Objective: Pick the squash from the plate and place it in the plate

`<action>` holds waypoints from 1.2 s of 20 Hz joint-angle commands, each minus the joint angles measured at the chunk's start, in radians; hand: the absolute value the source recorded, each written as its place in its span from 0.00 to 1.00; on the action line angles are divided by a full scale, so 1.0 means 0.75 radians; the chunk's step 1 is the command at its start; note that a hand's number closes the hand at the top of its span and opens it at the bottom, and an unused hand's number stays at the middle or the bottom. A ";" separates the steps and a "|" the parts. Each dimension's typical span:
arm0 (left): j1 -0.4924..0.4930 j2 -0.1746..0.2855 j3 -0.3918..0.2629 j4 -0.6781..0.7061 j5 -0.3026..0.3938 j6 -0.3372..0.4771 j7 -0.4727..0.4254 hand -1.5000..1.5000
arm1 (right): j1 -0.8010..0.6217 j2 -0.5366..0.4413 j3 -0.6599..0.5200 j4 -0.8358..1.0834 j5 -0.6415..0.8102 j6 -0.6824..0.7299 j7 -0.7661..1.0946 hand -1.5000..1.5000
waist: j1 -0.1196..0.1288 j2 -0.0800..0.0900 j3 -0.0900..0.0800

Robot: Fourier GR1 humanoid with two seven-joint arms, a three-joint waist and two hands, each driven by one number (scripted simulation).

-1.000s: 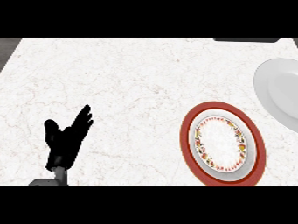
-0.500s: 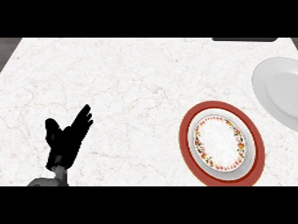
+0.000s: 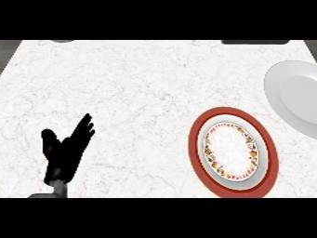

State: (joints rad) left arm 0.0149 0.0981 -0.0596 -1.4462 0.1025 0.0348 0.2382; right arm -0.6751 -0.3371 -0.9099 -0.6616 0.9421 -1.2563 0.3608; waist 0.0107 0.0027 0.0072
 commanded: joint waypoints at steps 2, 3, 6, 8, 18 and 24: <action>-0.010 0.005 0.043 0.091 0.006 -0.010 -0.082 0.50 | 0.170 0.175 0.158 -0.351 -0.405 0.071 -0.200 0.00 | -0.033 -0.007 -0.004; 0.002 -0.034 -0.002 0.038 -0.015 0.033 -0.009 0.50 | 0.211 0.235 0.202 -0.422 -0.458 0.078 -0.235 0.00 | -0.029 -0.009 -0.004; 0.006 -0.032 -0.009 -0.002 -0.028 0.047 0.016 0.50 | 0.390 0.290 0.279 -0.631 -0.645 0.216 -0.336 0.00 | -0.037 -0.011 -0.006; 0.113 0.013 -0.007 -0.046 0.002 -0.036 -0.048 0.50 | 0.469 0.322 0.310 -0.664 -0.733 0.228 -0.437 0.00 | -0.016 -0.008 -0.007; 0.094 0.023 -0.002 -0.166 -0.009 -0.027 0.071 0.50 | 0.738 0.448 0.702 -0.815 -0.596 0.077 -0.213 0.00 | -0.008 -0.006 -0.010; 0.036 -0.023 0.007 0.012 -0.048 -0.017 -0.025 0.50 | 0.793 0.449 0.956 -0.833 -0.504 -0.112 -0.008 0.00 | -0.011 -0.003 -0.010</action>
State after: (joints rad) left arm 0.0648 0.0879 -0.0570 -1.4772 0.0794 0.0218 0.2316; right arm -0.0471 -0.0055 -0.2902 -1.3391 0.5164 -1.1694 0.2722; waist 0.0001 -0.0012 -0.0002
